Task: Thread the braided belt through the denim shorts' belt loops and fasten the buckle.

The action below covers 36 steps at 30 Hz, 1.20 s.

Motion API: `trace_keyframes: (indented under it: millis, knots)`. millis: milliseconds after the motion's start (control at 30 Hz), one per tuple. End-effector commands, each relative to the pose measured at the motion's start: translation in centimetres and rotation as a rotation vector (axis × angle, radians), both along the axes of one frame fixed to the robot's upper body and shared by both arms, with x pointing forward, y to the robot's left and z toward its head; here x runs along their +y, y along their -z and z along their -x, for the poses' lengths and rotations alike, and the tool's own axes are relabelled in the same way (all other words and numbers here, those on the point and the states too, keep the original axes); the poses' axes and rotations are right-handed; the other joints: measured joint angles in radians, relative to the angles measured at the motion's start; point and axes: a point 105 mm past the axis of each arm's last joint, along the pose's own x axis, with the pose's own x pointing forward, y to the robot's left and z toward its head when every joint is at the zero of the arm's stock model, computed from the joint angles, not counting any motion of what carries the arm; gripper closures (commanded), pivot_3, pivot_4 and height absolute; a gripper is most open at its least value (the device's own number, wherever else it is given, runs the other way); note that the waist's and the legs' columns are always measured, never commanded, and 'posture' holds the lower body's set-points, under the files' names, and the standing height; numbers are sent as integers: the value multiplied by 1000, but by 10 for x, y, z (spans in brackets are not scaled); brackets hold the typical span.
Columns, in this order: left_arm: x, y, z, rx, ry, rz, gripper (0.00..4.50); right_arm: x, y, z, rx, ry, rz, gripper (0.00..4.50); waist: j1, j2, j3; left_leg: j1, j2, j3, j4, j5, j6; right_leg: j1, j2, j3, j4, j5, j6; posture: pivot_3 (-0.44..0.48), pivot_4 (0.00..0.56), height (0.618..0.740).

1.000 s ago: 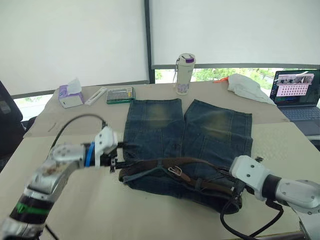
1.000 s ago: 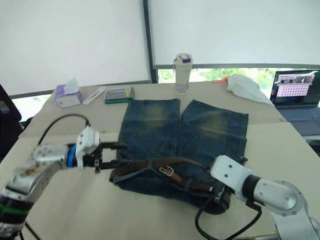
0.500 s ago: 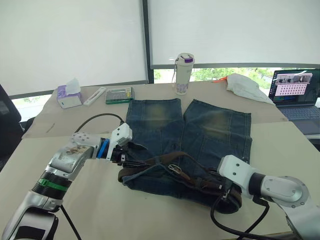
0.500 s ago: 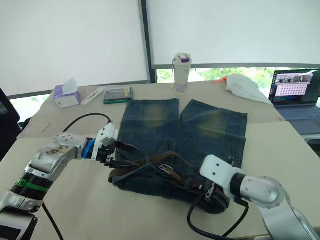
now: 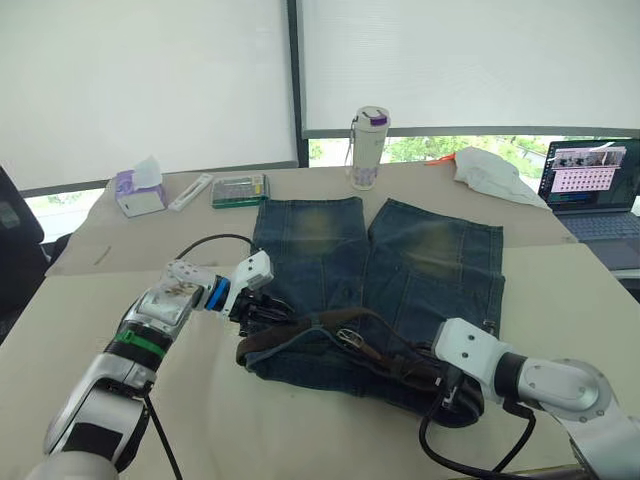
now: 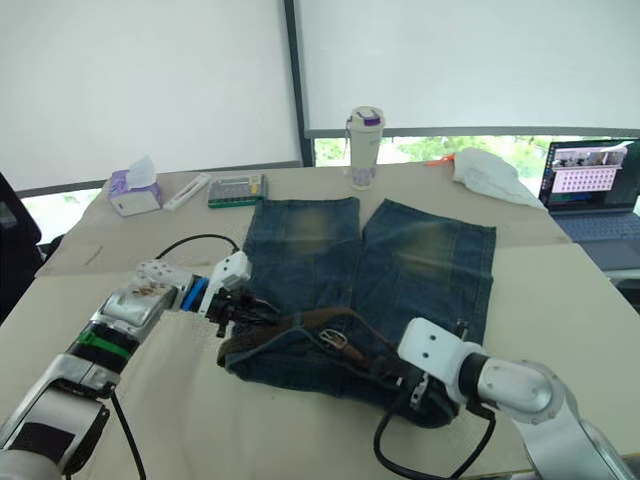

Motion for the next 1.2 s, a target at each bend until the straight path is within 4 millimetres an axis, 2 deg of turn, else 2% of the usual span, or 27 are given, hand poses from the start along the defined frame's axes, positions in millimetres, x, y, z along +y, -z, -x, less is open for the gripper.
trace_keyframes:
  millis: [33, 200, 300, 467, 533, 600, 733, 867, 900, 1033, 1200]
  knots:
    - [-2, 5, 0, -52, 120, -76, 3563, 6, -13, 6, -72, -22, 0, 4500, -1, 0, 0, 0, 0, 0, 0, 0, 0, 0, 0, 0, 0, 0, 0, 0, 150, 740]
    - [-18, 6, 7, 53, 173, 1, 3563, 2, -11, 15, -74, 18, -5, 4500, 0, 0, 0, -1, 0, -1, 2, 0, 0, 0, 0, 0, 0, 0, 0, 0, 150, 740]
    - [-21, 10, 6, 58, 208, -25, 2785, 1, -10, 15, -81, 46, -13, 4500, -3, 0, 0, -3, 0, -1, 6, -1, 1, 0, 0, -1, 2, 0, 0, 0, 150, 740]
    - [-28, 11, -1, 26, 217, -36, 1102, -2, -9, 17, -93, 74, -19, 4500, -1, 0, 0, -4, 0, -1, 7, -1, 2, 0, 0, -1, 3, 0, 0, 0, 150, 740]
    - [-25, 12, -1, 30, 239, -54, 1102, -3, -8, 16, -101, 83, -13, 4500, -4, 0, 0, -4, 0, -1, 7, -1, 2, 0, 0, -1, 3, 0, 0, 0, 150, 740]
    - [-24, 13, -1, 47, 238, -59, 1562, -5, -8, 15, -112, 96, -11, 4500, -5, 0, 0, -3, 0, -1, 7, -1, 2, 0, 0, -1, 3, 0, 0, 0, 150, 740]
    - [-23, 11, 2, 129, 224, -49, 2915, -7, -11, 7, -150, 122, -3, 4500, -5, 0, 0, -3, -1, -1, 7, -1, 2, 0, 1, -1, 4, 0, 1, 0, 150, 740]
    - [-22, -3, 1, 285, 144, 18, 4269, -7, -12, 4, -176, 107, 28, 4500, -5, 0, 0, -4, -1, -1, 8, -1, 2, 0, 1, -1, 4, -1, 1, 0, 150, 740]
    - [-20, -8, 1, 317, 126, 32, 4443, -7, -12, 3, -186, 101, 40, 4500, -6, 0, 0, -4, -1, -1, 8, -2, 3, 0, 1, -1, 5, -1, 1, 0, 150, 740]
    - [-15, -21, -1, 420, 61, 70, 4443, -5, -11, 0, -238, 38, 130, 4500, -9, 0, -1, -3, -1, -1, 8, -2, 3, -1, 2, -1, 6, -1, 2, 0, 150, 740]
    - [-10, -28, 15, 528, 86, 55, 4443, 2, -13, 1, -307, -68, 222, 4500, -20, 0, -1, -2, -2, -1, 8, -2, 3, -1, 3, 0, 6, -2, 3, 0, 150, 740]
